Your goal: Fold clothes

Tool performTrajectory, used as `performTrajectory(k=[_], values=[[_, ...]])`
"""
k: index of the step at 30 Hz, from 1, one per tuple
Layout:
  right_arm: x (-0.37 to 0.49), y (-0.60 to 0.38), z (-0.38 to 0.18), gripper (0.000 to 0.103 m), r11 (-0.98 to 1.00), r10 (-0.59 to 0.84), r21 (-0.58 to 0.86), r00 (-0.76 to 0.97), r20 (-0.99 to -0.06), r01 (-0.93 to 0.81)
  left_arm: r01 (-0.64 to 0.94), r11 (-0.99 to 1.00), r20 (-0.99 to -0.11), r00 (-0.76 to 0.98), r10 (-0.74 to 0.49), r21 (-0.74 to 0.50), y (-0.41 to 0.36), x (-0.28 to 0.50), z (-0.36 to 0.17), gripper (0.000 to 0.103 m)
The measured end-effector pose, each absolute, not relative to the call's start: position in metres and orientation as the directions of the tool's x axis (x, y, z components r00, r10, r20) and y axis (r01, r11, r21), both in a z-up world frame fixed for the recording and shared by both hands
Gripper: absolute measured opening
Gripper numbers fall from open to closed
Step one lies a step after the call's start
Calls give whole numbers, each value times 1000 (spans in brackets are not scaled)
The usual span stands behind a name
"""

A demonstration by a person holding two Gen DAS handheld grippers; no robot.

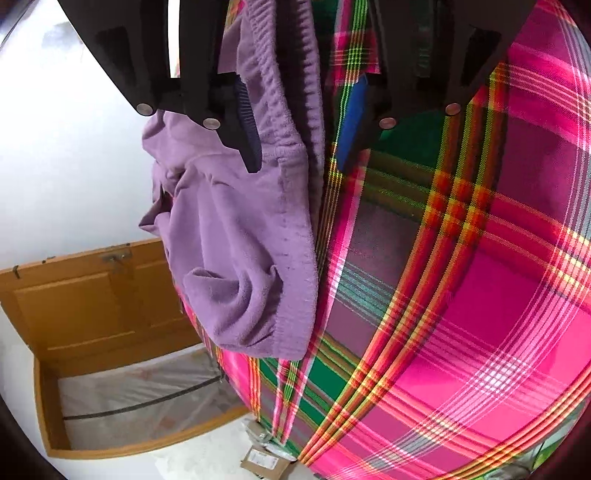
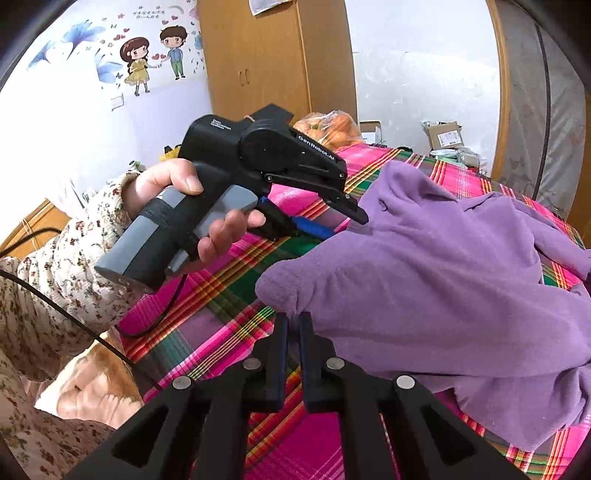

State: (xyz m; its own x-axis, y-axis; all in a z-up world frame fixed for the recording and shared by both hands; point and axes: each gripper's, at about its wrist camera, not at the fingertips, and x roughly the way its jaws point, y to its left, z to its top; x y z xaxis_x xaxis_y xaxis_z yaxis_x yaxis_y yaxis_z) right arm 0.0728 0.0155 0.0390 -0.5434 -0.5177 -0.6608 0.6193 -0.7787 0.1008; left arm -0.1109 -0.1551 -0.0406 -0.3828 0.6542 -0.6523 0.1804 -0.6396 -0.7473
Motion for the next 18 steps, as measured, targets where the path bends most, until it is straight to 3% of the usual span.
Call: performTrajectory(k=[18], values=[[79, 29, 54, 6, -756, -593, 177, -544, -594, 630, 208, -537, -574, -359, 736, -818, -142, -144, -48, 48]])
